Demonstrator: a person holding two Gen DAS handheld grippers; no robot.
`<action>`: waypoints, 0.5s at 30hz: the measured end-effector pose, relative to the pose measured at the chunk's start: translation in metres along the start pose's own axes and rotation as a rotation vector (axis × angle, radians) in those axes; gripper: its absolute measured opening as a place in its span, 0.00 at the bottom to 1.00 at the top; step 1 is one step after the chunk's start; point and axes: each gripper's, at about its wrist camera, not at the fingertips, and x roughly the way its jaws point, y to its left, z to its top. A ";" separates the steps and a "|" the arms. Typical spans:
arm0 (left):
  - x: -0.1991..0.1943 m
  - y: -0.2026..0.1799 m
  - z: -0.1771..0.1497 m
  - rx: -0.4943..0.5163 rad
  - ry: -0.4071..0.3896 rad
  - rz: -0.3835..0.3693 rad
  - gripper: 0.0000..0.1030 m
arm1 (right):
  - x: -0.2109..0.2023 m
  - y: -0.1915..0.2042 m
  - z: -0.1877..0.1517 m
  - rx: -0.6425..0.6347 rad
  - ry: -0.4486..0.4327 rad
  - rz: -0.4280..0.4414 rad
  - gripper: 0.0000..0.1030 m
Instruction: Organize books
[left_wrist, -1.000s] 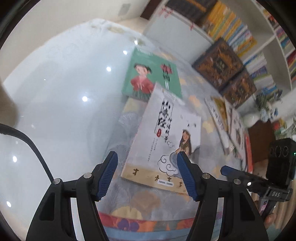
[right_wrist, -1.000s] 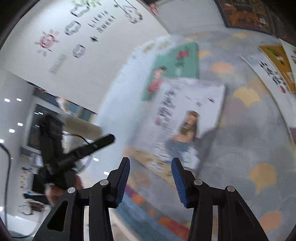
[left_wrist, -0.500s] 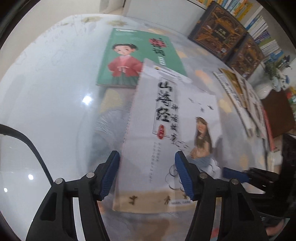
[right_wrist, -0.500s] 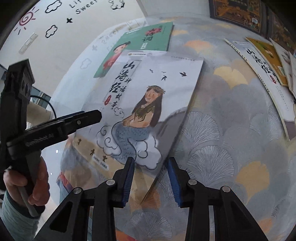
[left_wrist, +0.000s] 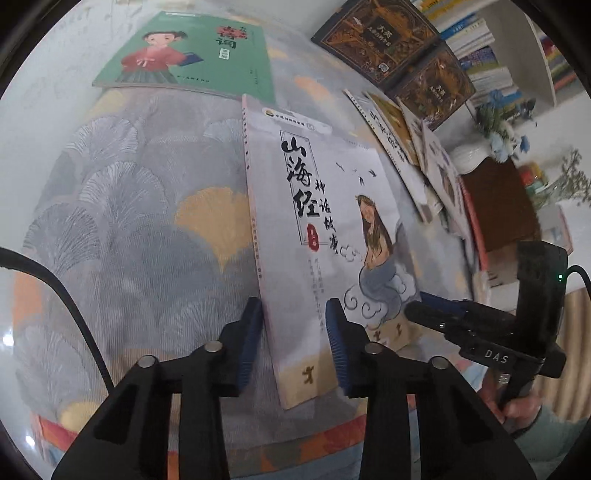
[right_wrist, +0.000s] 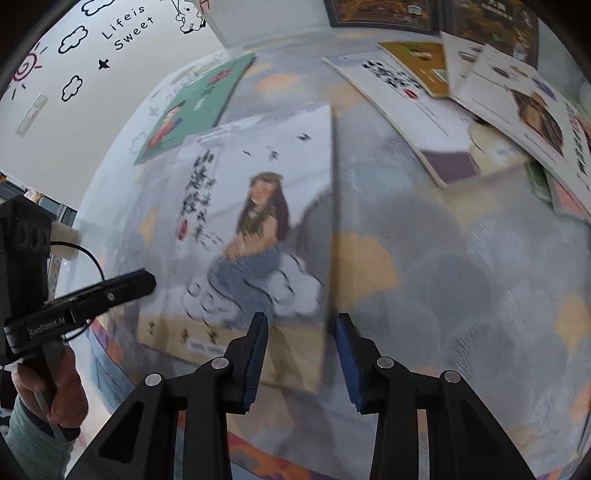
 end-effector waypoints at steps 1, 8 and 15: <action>-0.001 -0.001 -0.003 -0.004 0.002 0.011 0.26 | -0.001 0.000 -0.003 -0.005 -0.005 0.005 0.36; -0.003 -0.004 -0.010 -0.030 -0.016 0.034 0.26 | 0.001 0.013 -0.014 -0.059 -0.045 -0.009 0.37; -0.039 -0.009 -0.004 -0.139 -0.161 -0.260 0.26 | 0.003 -0.006 -0.010 0.049 -0.039 0.112 0.37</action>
